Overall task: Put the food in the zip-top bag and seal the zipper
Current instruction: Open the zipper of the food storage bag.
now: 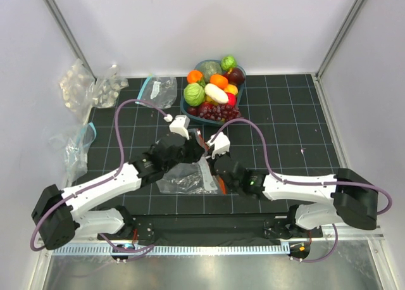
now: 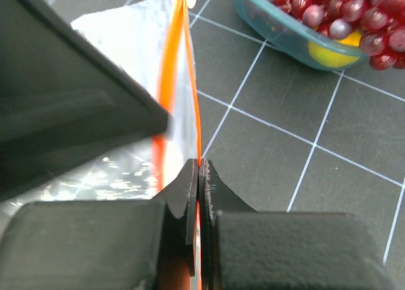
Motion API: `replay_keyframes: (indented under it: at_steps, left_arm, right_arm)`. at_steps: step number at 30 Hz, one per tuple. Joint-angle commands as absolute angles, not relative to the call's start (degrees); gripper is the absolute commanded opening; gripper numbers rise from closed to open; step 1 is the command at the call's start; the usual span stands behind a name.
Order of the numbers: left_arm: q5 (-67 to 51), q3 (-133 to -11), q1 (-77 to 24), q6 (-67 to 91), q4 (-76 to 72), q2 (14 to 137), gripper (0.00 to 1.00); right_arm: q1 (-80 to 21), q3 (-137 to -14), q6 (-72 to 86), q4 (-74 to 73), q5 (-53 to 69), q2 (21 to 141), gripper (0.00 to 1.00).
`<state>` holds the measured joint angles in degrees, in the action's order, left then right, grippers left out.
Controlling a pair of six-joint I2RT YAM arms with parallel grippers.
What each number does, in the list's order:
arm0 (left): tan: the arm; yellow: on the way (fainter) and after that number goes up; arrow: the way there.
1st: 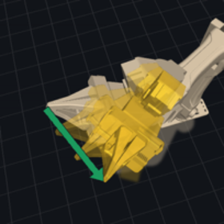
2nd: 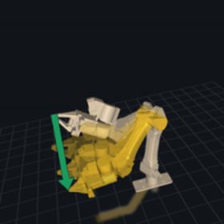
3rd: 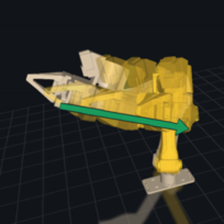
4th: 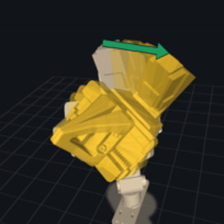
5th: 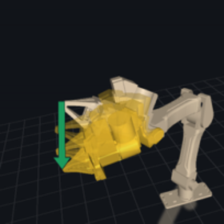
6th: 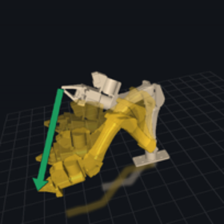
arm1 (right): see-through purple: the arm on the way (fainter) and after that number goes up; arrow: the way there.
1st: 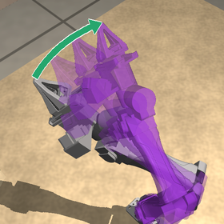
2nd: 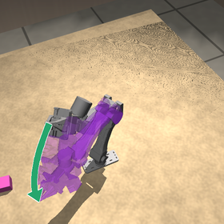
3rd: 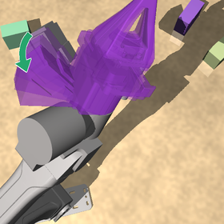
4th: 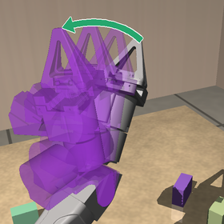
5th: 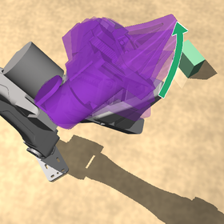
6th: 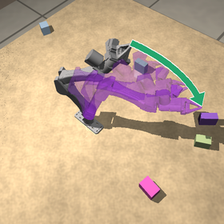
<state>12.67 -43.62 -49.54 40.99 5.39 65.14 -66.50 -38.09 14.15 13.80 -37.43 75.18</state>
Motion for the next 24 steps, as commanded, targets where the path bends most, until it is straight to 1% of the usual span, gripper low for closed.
replay_keyframes:
  at_steps: [1, 6, 9, 12, 17, 24]
  left_arm:
    - [17.1, -48.6, -53.5, 37.8, 8.1, 67.8, 0.37]
    - [18.9, -50.3, -55.6, 37.4, 8.8, 72.1, 0.49]
    - [19.7, -50.8, -56.2, 37.3, 8.8, 73.3, 0.51]
    - [20.8, -50.8, -56.4, 37.2, 8.9, 73.7, 0.47]
    - [21.2, -51.1, -56.5, 37.3, 9.0, 74.8, 0.46]
    - [20.8, -51.9, -56.7, 37.2, 9.0, 77.7, 0.41]
  right_arm:
    - [-66.2, -37.8, 15.6, 15.9, -37.7, 71.3, 0.01]
    - [-66.2, -36.6, 15.5, 17.3, -36.5, 69.4, 0.01]
    - [-66.2, -36.4, 15.5, 17.2, -36.6, 69.0, 0.01]
    - [-66.3, -35.7, 15.7, 17.6, -37.6, 67.6, 0.01]
    - [-66.2, -33.3, 16.3, 19.1, -39.5, 64.3, 0.01]
    - [-66.2, -31.3, 16.9, 20.0, -42.2, 60.4, 0.01]
